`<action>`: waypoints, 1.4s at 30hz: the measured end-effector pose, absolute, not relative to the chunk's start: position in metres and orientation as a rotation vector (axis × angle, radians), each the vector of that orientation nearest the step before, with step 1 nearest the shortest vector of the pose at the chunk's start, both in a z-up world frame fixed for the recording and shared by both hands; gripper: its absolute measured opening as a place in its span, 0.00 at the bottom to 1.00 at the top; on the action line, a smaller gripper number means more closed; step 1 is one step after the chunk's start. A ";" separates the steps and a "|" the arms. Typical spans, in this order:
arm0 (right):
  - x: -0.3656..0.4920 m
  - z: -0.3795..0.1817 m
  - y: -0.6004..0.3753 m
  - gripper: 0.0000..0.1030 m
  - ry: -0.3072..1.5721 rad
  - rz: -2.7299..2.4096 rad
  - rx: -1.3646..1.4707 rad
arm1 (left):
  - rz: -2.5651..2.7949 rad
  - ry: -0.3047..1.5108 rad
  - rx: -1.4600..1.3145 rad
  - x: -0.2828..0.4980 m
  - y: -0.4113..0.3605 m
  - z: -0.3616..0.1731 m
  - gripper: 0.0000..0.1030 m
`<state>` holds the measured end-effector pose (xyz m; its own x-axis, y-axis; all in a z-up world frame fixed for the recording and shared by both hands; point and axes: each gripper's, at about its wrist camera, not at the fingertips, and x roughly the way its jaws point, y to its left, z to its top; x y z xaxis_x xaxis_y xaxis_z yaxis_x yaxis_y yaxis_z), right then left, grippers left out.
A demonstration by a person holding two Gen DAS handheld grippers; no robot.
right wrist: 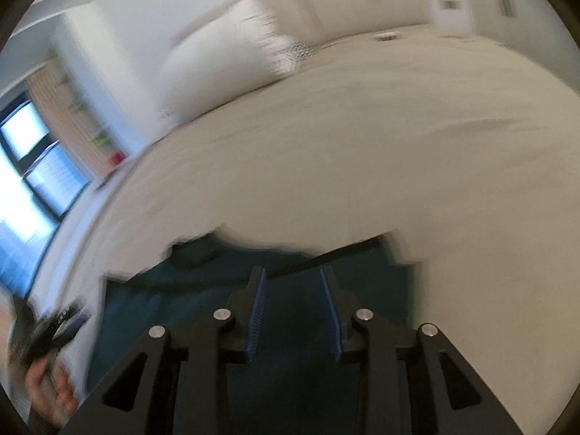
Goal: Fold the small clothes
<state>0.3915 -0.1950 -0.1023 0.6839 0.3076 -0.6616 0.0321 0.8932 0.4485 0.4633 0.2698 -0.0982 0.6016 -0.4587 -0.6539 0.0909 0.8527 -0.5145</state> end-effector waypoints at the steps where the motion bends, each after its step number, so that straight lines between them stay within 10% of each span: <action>1: 0.392 -0.107 -0.176 0.33 0.830 0.238 0.448 | -0.345 0.863 -0.421 0.468 0.260 -0.096 0.55; 7: 0.404 -0.144 -0.113 0.32 0.917 0.363 0.421 | -0.279 0.939 -0.279 0.476 0.246 -0.140 0.55; 12: 0.424 -0.163 -0.147 0.00 0.877 0.241 0.592 | -0.231 0.911 -0.207 0.462 0.252 -0.146 0.54; 17: 0.431 -0.155 -0.167 0.00 0.838 0.115 0.630 | -0.201 0.939 -0.245 0.456 0.262 -0.158 0.54; 23: 0.396 -0.142 -0.140 0.28 0.806 0.231 0.628 | -0.166 0.942 -0.202 0.445 0.254 -0.160 0.54; 42: 0.334 -0.149 -0.163 0.42 0.802 0.258 0.698 | -0.272 0.922 -0.291 0.506 0.259 -0.107 0.63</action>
<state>0.3343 -0.1627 -0.1490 0.6791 0.4624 -0.5701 0.0436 0.7499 0.6601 0.5055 0.2590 -0.1072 0.5755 -0.3517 -0.7383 0.1051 0.9271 -0.3597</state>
